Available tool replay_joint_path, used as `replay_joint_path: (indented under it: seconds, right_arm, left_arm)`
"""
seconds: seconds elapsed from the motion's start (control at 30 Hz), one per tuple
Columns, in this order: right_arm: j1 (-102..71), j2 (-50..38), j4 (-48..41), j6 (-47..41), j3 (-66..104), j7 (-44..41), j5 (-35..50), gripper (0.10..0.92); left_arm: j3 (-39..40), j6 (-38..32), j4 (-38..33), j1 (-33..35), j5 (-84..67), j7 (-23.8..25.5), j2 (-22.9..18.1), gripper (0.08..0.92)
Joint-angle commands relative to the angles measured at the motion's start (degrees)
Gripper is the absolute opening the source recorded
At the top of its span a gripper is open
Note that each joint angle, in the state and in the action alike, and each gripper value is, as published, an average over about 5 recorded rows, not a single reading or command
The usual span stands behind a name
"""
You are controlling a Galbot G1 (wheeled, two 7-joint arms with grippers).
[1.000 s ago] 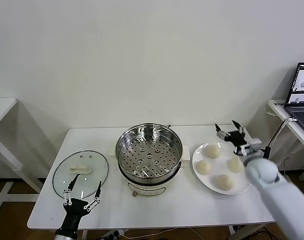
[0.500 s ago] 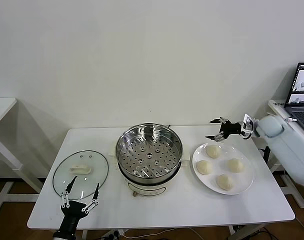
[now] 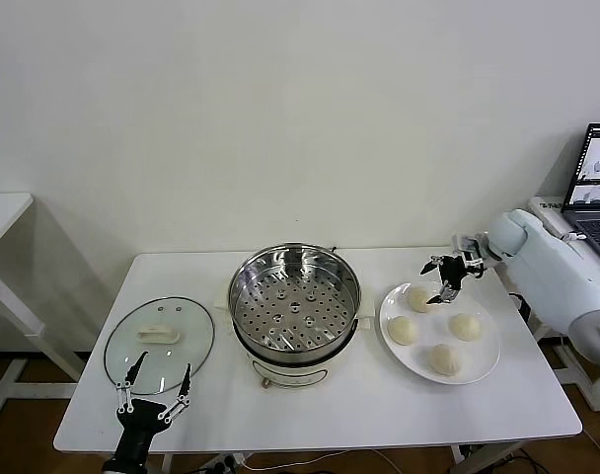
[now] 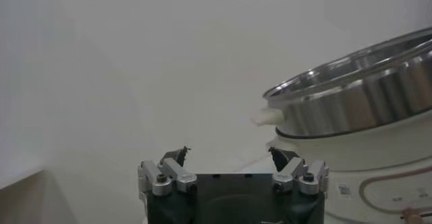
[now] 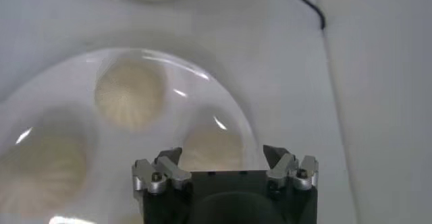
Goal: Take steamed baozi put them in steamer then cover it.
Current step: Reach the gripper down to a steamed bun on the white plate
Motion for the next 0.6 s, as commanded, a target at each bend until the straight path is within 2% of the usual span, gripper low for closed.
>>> replay_joint_path:
  seconds: [0.03, 0.43, 0.6]
  right_arm:
    - [2.01, 5.94, -7.91, 2.00, -0.91, -1.00, -9.37, 0.823]
    - [1.27, 9.00, -10.50, 2.46, -0.11, 1.27, -13.24, 0.822]
    - [1.22, 9.76, -11.37, 2.77, -0.24, 2.17, -13.98, 0.786]
  left_arm:
    - [0.02, 0.17, 0.53, 0.05, -0.20, -0.09, -0.22, 0.823]
    - [-0.09, -0.02, 0.97, -0.22, -0.37, -0.34, -0.39, 0.823]
    - [-0.14, -0.16, 0.27, 0.09, -0.49, -0.61, -0.43, 0.823]
